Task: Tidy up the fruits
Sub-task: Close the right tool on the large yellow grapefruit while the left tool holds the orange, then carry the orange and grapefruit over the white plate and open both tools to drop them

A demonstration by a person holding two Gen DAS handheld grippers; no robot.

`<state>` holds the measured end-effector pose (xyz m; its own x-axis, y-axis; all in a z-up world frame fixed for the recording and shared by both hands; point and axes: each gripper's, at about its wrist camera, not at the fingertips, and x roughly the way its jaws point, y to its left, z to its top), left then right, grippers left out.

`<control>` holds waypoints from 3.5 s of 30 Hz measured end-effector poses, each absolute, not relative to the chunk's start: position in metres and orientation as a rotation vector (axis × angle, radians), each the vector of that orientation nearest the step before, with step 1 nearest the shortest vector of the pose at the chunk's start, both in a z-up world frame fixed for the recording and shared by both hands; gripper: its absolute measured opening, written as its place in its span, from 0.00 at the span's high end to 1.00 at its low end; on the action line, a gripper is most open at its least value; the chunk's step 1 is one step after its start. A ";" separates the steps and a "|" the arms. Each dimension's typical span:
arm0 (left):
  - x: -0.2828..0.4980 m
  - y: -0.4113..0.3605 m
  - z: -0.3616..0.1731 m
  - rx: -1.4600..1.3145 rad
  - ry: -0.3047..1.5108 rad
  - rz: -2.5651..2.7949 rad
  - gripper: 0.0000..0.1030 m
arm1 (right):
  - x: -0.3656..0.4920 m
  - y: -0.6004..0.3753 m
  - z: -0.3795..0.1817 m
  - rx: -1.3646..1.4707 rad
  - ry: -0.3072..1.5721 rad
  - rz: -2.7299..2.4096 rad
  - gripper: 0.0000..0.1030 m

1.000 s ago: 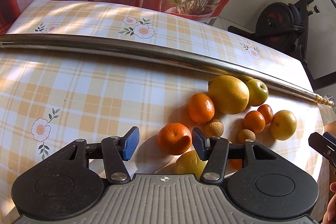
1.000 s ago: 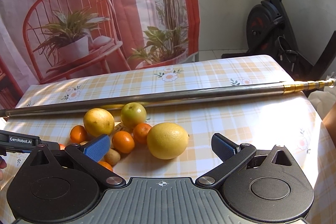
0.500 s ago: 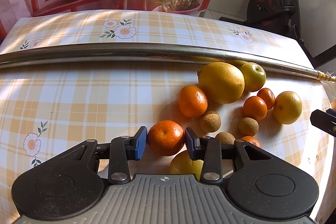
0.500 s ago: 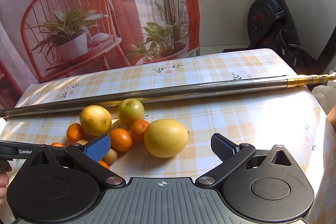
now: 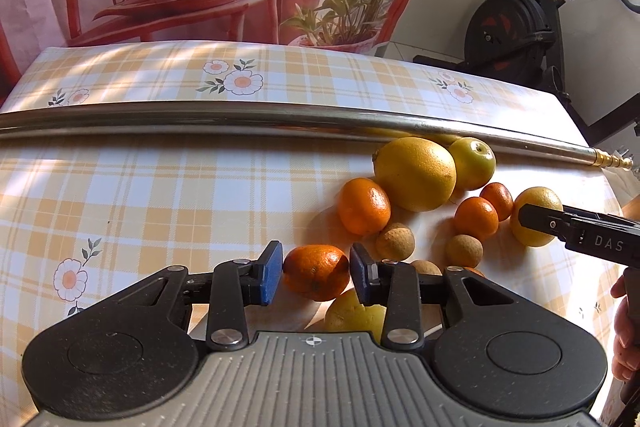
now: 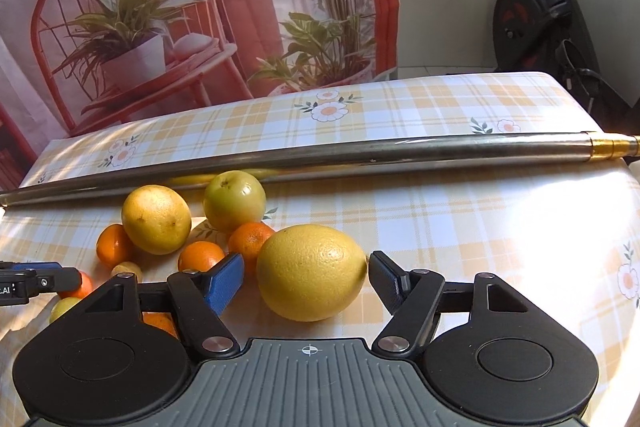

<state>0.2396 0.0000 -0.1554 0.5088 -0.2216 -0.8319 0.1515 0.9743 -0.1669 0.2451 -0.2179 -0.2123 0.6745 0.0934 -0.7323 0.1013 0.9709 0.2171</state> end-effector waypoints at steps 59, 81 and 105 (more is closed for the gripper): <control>0.121 0.002 -0.131 0.028 0.911 -0.435 0.62 | 0.134 -0.172 -0.170 0.307 0.881 0.129 0.43; 0.105 -0.011 -0.156 0.118 1.011 -0.465 0.62 | 0.116 -0.143 -0.199 0.205 1.051 0.162 0.43; 0.107 -0.003 -0.152 0.066 0.988 -0.454 0.60 | 0.117 -0.146 -0.184 0.229 0.995 0.175 0.43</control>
